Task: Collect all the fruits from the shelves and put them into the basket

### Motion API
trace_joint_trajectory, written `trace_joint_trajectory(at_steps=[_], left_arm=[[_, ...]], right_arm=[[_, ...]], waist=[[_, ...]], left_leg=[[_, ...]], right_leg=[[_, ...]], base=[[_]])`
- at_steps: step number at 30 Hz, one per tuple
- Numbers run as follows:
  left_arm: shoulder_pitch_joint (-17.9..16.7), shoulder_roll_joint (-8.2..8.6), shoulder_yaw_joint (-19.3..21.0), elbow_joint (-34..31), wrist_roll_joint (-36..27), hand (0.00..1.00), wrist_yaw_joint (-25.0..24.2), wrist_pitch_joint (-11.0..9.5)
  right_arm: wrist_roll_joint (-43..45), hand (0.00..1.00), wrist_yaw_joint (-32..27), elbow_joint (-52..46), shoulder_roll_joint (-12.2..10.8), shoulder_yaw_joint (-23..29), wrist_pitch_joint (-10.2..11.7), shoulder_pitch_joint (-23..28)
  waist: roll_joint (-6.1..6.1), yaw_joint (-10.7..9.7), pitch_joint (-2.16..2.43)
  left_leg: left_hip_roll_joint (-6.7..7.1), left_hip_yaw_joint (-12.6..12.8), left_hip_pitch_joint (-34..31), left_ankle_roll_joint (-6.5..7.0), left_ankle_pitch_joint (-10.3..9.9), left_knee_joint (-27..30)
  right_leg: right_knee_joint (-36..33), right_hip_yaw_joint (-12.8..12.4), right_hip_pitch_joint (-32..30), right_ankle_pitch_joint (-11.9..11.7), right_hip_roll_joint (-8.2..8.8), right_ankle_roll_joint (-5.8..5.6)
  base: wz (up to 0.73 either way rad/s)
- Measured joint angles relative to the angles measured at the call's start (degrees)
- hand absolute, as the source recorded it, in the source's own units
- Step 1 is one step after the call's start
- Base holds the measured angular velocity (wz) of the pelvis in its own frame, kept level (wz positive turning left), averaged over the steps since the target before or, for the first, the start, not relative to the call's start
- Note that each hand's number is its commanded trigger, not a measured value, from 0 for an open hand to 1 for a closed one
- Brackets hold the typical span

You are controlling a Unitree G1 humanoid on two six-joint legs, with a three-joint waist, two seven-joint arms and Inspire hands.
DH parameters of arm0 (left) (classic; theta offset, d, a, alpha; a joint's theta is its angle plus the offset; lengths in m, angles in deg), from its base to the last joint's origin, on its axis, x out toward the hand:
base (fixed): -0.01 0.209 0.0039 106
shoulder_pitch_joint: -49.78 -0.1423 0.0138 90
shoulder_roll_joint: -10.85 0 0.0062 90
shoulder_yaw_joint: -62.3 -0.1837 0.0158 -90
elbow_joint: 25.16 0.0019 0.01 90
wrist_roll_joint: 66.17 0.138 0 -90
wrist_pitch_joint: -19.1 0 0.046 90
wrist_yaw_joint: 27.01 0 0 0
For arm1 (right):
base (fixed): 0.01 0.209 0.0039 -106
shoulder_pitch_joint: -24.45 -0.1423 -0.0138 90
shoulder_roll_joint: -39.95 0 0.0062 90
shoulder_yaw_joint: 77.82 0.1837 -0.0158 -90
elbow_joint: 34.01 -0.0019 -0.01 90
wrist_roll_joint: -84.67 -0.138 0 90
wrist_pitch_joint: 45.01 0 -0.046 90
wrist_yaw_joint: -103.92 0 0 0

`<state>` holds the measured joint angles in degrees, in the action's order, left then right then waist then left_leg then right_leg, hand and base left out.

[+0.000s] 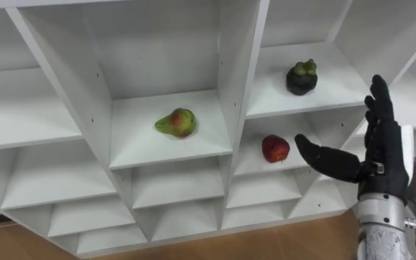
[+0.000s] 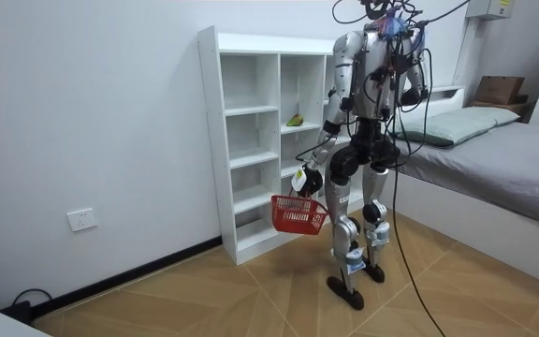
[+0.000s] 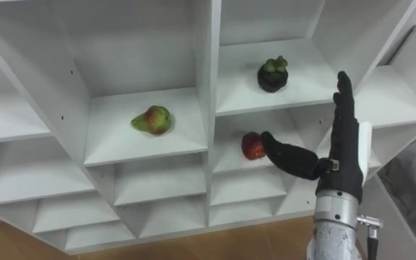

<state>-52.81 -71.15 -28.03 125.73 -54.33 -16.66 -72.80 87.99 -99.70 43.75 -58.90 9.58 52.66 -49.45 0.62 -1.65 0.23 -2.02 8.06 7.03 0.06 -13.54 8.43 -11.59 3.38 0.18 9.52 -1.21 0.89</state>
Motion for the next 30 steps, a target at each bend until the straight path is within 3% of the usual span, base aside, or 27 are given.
trace_joint_trajectory(at_steps=[14,23,30], left_arm=[[0.9,-0.87,-1.02,-0.28,1.34,1.0,-2.03,0.29],[1.15,-1.89,-1.4,-0.28,2.38,1.0,-2.04,0.67],[2.02,-2.14,-1.32,-0.43,2.87,1.0,-2.36,1.02]], right_arm=[[1.59,0.0,-4.12,-1.87,1.53,-0.64,0.01,-4.46],[1.44,0.0,-3.65,-1.78,2.26,-0.68,0.01,-4.86],[-0.96,0.0,-3.71,4.72,3.75,0.05,-0.14,-9.86]], waist=[[0.56,0.66,0.12],[0.74,1.42,-0.12],[1.1,1.89,-0.19]], left_leg=[[-0.14,-0.35,-0.61,0.0,0.01,0.0],[-0.23,-0.46,-0.52,0.0,0.01,0.01],[-0.18,-1.52,-1.41,0.0,0.01,0.41]], right_leg=[[0.79,1.74,0.34,-0.21,0.08,0.05],[1.07,2.45,0.79,-0.21,0.14,0.06],[1.71,3.71,0.95,-0.29,0.32,0.08]], base=[[0.04],[0.04],[0.09]])
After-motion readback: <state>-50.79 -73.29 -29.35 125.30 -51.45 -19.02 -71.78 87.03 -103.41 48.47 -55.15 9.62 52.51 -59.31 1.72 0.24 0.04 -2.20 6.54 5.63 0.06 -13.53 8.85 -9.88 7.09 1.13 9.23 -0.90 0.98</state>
